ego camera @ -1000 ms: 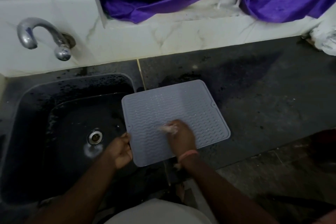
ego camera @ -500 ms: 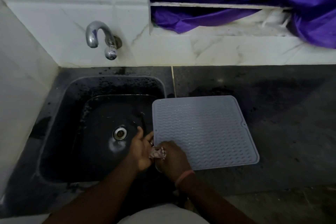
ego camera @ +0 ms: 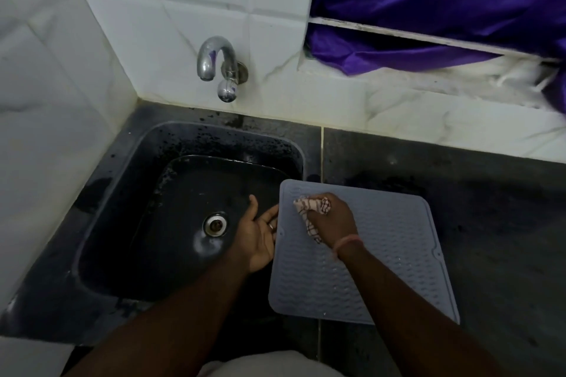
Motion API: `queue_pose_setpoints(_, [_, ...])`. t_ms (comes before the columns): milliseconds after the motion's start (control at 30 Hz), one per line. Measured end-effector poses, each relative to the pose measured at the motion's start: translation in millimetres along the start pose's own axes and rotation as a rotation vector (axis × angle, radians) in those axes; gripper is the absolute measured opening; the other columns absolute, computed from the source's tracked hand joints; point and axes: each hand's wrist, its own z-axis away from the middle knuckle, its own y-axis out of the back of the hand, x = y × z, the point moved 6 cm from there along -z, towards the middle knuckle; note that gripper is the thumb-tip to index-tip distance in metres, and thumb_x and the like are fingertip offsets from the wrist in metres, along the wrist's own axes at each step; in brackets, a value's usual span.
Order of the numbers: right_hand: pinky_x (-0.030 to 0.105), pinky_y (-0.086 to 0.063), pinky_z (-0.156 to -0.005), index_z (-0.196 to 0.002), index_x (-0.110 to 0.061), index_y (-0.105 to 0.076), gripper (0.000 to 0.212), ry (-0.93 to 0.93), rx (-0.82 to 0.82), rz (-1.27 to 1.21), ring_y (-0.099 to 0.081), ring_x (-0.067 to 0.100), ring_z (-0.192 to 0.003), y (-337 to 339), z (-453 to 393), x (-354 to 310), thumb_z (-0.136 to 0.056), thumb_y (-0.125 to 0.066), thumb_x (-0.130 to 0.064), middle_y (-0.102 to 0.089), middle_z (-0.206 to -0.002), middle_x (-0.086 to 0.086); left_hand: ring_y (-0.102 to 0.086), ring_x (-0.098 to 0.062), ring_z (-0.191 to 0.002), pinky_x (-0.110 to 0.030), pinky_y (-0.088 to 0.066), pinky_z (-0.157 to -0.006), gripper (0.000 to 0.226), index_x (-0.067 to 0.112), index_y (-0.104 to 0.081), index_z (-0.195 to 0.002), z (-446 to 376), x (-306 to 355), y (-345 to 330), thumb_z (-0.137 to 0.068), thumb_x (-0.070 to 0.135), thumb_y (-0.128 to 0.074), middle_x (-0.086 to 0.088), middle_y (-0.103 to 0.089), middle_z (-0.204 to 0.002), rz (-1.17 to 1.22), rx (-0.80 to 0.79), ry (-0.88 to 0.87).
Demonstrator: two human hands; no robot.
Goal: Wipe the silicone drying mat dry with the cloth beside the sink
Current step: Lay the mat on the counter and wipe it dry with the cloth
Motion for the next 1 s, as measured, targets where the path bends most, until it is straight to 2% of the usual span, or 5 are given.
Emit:
queue_pose_setpoints(100, [0.005, -0.042, -0.061, -0.085, -0.024, -0.072, 0.022, 0.024, 0.0, 0.112, -0.062, -0.002, -0.074, -3, -38, -22, -0.083, -0.074, -0.045, -0.069, -0.079, -0.014, -0.062, -0.036, -0.121, -0.052, -0.043, -0.109, 0.084, 0.008, -0.062, -0.131, -14, 9, -11, -0.089, 0.077, -0.041, -0.018, -0.066, -0.13, -0.023, -0.018, -0.013])
queue_pose_setpoints(267, [0.028, -0.051, -0.083, -0.104, -0.014, -0.069, 0.02, 0.066, -0.077, 0.196, -0.065, 0.021, -0.096, -26, -77, -36, -0.086, -0.073, -0.019, -0.071, -0.103, 0.006, -0.056, -0.038, -0.129, -0.053, -0.036, -0.116, 0.089, 0.006, -0.059, -0.136, -39, 19, -7, -0.084, 0.078, -0.049, -0.02, -0.062, -0.135, 0.041, -0.028, -0.013])
queue_pose_setpoints(600, [0.029, -0.052, -0.082, -0.095, -0.016, -0.07, 0.012, 0.207, -0.24, 0.281, -0.066, 0.013, -0.086, -62, -48, -32, -0.086, -0.067, -0.024, -0.071, -0.093, -0.001, -0.046, -0.04, -0.138, -0.054, -0.034, -0.115, 0.111, 0.003, -0.048, -0.146, -51, 19, 2, -0.078, 0.09, -0.039, -0.025, -0.047, -0.149, 0.245, -0.137, -0.024])
queue_pose_setpoints(833, [0.035, -0.054, -0.081, -0.087, -0.018, -0.068, 0.008, 0.139, -0.376, 0.277, -0.066, 0.013, -0.082, -58, 10, -19, -0.084, -0.071, -0.025, -0.071, -0.088, -0.002, -0.045, -0.046, -0.137, -0.063, -0.045, -0.104, 0.124, -0.002, -0.05, -0.143, -64, 17, 11, -0.065, 0.095, -0.043, -0.027, -0.046, -0.149, 0.334, -0.175, 0.021])
queue_pose_setpoints(1000, [0.025, -0.051, -0.076, -0.09, -0.022, -0.069, 0.01, 0.084, -0.086, 0.228, -0.067, 0.017, -0.087, -19, -60, -47, -0.085, -0.069, -0.014, -0.071, -0.092, 0.0, -0.036, -0.042, -0.144, -0.056, -0.023, -0.121, 0.126, 0.0, -0.045, -0.147, -63, 15, 8, -0.064, 0.095, -0.049, -0.026, -0.039, -0.154, 0.297, -0.199, 0.048])
